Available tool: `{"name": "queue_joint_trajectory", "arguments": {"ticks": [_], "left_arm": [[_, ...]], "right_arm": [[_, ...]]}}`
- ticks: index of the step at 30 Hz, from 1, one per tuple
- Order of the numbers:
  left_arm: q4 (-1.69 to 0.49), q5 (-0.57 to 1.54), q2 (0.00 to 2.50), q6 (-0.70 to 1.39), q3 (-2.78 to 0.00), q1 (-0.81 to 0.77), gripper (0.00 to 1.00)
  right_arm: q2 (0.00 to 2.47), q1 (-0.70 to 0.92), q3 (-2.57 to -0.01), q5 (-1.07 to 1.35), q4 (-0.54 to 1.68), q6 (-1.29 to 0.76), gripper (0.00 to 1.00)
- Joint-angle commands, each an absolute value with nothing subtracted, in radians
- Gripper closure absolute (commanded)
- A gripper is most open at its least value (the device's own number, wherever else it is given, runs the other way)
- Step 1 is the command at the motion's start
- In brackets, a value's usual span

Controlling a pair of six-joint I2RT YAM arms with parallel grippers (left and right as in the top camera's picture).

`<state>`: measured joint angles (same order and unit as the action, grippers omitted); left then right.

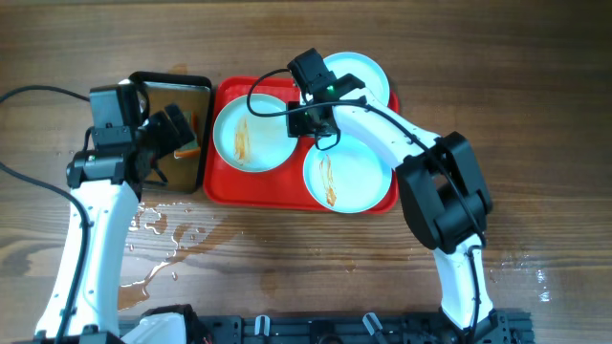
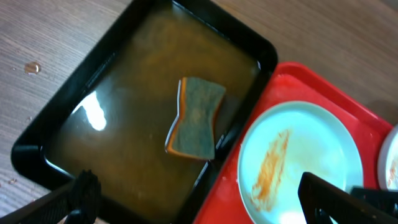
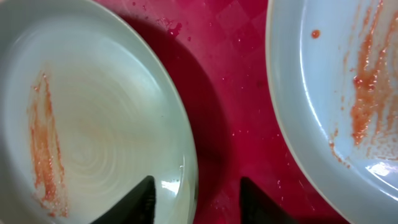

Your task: Clean dirty plates on tray and stack at the side

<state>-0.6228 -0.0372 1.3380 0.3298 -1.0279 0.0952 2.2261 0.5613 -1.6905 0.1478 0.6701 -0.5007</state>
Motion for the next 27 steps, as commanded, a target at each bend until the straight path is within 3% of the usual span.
{"name": "queue_joint_trajectory", "arguments": {"ticks": [1,9,12,22,27], "left_arm": [[-0.595,-0.055,1.387,0.348,-1.046,0.111,0.01],[-0.508,-0.060,1.476,0.348,-1.046,0.111,0.01],[-0.481,-0.070,1.523,0.345,-1.046,0.111,0.01],[-0.378,-0.069,1.702,0.344,-1.046,0.111,0.07],[-0.305,-0.057,1.745,0.260,-1.046,0.111,0.27]], "right_arm": [[2.268,0.559,-1.708,0.127,0.655,-0.583,0.62],[2.300,0.559,-1.708,0.166,0.596,-0.611,0.75],[2.300,0.559,-1.708,0.167,0.595,-0.610,0.96],[2.300,0.560,-1.707,0.181,0.612,-0.605,0.96],[2.300,0.560,-1.707,0.181,0.614,-0.602,0.96]]}}
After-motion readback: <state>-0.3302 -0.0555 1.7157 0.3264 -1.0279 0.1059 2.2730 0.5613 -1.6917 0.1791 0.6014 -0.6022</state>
